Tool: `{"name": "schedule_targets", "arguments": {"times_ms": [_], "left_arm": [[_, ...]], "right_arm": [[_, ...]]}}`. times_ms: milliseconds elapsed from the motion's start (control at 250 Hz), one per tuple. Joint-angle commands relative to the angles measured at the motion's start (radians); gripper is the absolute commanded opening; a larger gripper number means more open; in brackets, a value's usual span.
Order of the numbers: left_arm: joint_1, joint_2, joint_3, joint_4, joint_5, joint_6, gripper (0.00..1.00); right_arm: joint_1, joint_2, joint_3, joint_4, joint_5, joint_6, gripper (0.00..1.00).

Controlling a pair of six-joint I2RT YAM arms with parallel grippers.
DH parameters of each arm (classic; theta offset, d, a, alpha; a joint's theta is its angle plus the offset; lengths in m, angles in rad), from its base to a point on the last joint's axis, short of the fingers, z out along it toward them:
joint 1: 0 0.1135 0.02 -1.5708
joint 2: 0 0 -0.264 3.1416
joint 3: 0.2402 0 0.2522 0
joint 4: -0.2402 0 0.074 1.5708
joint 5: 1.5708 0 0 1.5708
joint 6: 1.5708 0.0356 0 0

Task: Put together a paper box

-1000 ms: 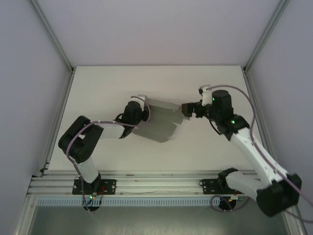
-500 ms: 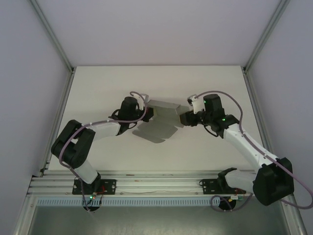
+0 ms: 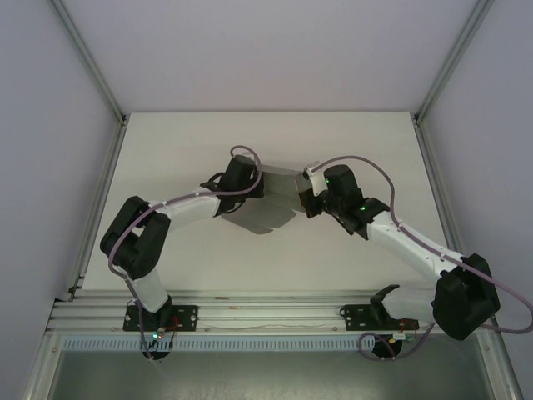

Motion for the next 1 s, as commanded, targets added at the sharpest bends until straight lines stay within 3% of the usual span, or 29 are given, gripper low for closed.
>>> {"name": "schedule_targets", "arguments": {"times_ms": [0,96,180,216,260,396,576,744,995], "left_arm": [[0.040,0.054,0.041,-0.213,-0.368,-0.096,0.00],[0.039,0.052,0.050,-0.200,-0.335,-0.077,0.00],[0.028,0.009,-0.013,-0.039,-0.207,0.054,0.00],[0.023,-0.017,-0.047,0.036,-0.157,0.099,0.00],[0.014,-0.049,-0.087,0.112,-0.129,0.136,0.00],[-0.002,-0.115,-0.150,0.178,-0.146,0.204,0.00],[-0.010,-0.155,-0.213,0.197,-0.200,0.202,0.00],[-0.028,-0.188,-0.259,0.237,-0.242,0.222,0.00],[-0.041,-0.207,-0.268,0.225,-0.281,0.211,0.00]], "right_arm": [[0.011,-0.045,-0.016,0.070,0.038,-0.021,0.00],[0.011,-0.040,-0.022,0.087,0.050,-0.022,0.00],[0.012,-0.023,-0.022,0.107,0.080,-0.016,0.00],[0.011,-0.014,-0.021,0.118,0.101,-0.013,0.05],[0.011,-0.008,-0.024,0.136,0.138,-0.003,0.17],[0.008,-0.025,-0.033,0.160,0.275,0.039,0.69],[0.006,-0.113,-0.068,0.157,0.317,0.072,1.00],[-0.040,-0.159,-0.035,0.128,0.384,0.157,1.00],[-0.065,-0.089,0.024,0.058,0.176,0.137,1.00]]}}
